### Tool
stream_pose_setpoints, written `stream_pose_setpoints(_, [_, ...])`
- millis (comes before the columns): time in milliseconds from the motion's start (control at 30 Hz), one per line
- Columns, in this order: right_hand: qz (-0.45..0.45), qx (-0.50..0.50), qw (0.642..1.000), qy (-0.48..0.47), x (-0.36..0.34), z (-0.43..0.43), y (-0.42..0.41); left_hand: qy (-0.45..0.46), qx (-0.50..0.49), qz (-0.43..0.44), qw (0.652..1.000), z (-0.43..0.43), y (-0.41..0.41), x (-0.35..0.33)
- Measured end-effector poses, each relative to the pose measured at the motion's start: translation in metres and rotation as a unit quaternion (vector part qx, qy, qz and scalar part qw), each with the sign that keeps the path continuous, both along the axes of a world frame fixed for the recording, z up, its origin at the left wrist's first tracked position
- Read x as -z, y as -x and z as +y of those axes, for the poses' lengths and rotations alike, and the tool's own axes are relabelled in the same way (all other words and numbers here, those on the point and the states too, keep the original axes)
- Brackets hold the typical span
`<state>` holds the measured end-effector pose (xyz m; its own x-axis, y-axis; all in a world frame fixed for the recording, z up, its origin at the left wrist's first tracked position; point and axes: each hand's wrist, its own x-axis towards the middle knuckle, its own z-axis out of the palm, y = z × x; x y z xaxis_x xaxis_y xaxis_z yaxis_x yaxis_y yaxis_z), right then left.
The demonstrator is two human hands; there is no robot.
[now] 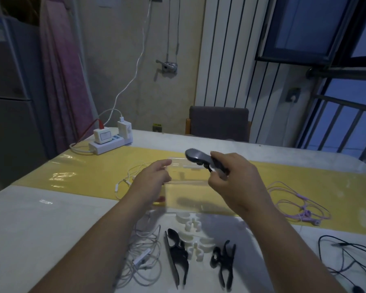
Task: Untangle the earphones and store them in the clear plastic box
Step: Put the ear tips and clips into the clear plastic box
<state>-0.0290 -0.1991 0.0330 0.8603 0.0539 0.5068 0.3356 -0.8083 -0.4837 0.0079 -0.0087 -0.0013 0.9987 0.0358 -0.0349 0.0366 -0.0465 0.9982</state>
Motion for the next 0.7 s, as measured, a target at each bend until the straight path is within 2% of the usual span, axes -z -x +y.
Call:
stream_pose_setpoints(133, [-0.004, 0.017, 0.999, 0.033, -0.002, 0.009, -0.012, -0.017, 0.003, -0.006, 1.0, 0.0, 0.001, 0.002])
stream_pose_setpoints(267, [0.036, 0.022, 0.99, 0.136, -0.012, 0.017, -0.02, -0.003, 0.006, -0.006, 1.0, 0.001, 0.0, 0.002])
stream_pose_setpoints(333, [0.032, 0.012, 0.988, 0.149, -0.014, 0.019, -0.024, -0.001, 0.001, -0.011, 1.0, 0.002, -0.001, 0.003])
stream_pose_setpoints(433, [-0.004, -0.001, 0.991, 0.136, -0.01, 0.016, -0.029, -0.011, -0.008, -0.015, 1.0, 0.005, -0.002, 0.003])
stream_pose_setpoints(567, [-0.089, -0.007, 0.993, 0.082, -0.003, 0.01, -0.027, 0.013, -0.02, -0.008, 1.0, 0.005, -0.002, 0.0])
stream_pose_setpoints(700, [-0.124, 0.013, 0.992, 0.016, -0.003, 0.006, -0.025, -0.004, -0.008, -0.017, 1.0, 0.003, 0.0, 0.002])
